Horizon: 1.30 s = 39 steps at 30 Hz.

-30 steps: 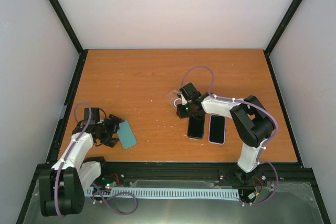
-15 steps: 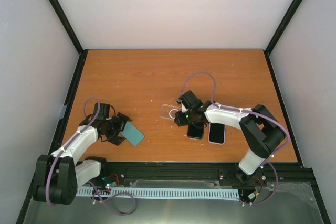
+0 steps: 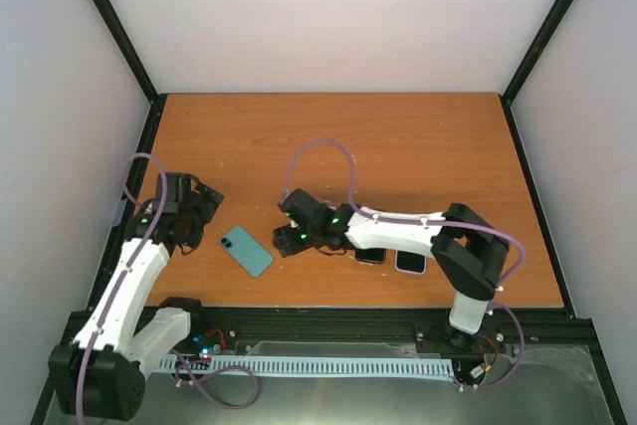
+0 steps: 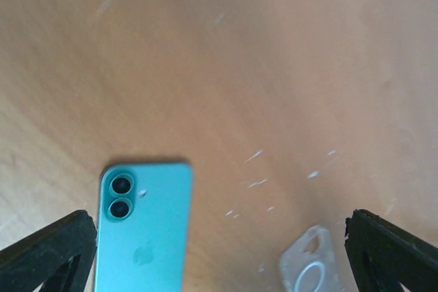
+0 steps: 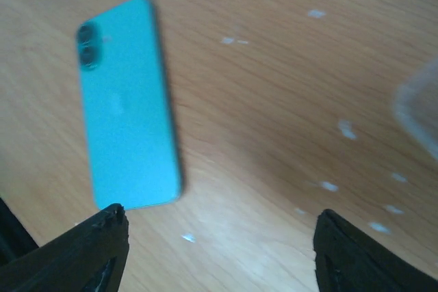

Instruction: Put the phone into the phone case

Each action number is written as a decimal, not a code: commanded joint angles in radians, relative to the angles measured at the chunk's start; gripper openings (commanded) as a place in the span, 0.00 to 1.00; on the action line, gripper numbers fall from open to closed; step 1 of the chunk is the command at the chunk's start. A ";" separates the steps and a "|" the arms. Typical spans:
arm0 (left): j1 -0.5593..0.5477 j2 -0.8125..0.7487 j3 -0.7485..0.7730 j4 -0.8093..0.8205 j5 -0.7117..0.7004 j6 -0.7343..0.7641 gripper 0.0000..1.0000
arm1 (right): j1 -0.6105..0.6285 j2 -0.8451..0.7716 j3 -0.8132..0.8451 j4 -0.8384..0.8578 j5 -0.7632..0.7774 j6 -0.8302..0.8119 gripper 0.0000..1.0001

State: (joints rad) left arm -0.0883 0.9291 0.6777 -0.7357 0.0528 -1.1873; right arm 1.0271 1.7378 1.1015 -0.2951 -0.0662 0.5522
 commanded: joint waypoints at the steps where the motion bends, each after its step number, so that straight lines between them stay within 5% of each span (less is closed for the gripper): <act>1: -0.004 -0.112 0.150 -0.113 -0.212 0.155 0.99 | 0.108 0.109 0.141 -0.026 0.099 0.016 0.77; 7: -0.004 -0.283 0.242 -0.168 -0.416 0.249 1.00 | 0.182 0.262 0.319 -0.122 0.157 -0.008 0.86; 13: -0.004 -0.405 0.272 -0.159 -0.473 0.288 1.00 | 0.208 0.369 0.431 -0.169 0.158 -0.035 0.92; 28: -0.004 -0.483 0.283 -0.164 -0.510 0.275 0.99 | 0.229 0.575 0.646 -0.274 0.258 -0.135 0.90; 39: -0.004 -0.485 0.214 -0.158 -0.430 0.236 0.99 | 0.229 0.592 0.622 -0.277 0.269 -0.141 0.80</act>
State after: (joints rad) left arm -0.0883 0.4477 0.9199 -0.8864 -0.4217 -0.9348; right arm 1.2510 2.3066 1.7603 -0.5385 0.1959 0.4076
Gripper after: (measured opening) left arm 0.995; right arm 0.823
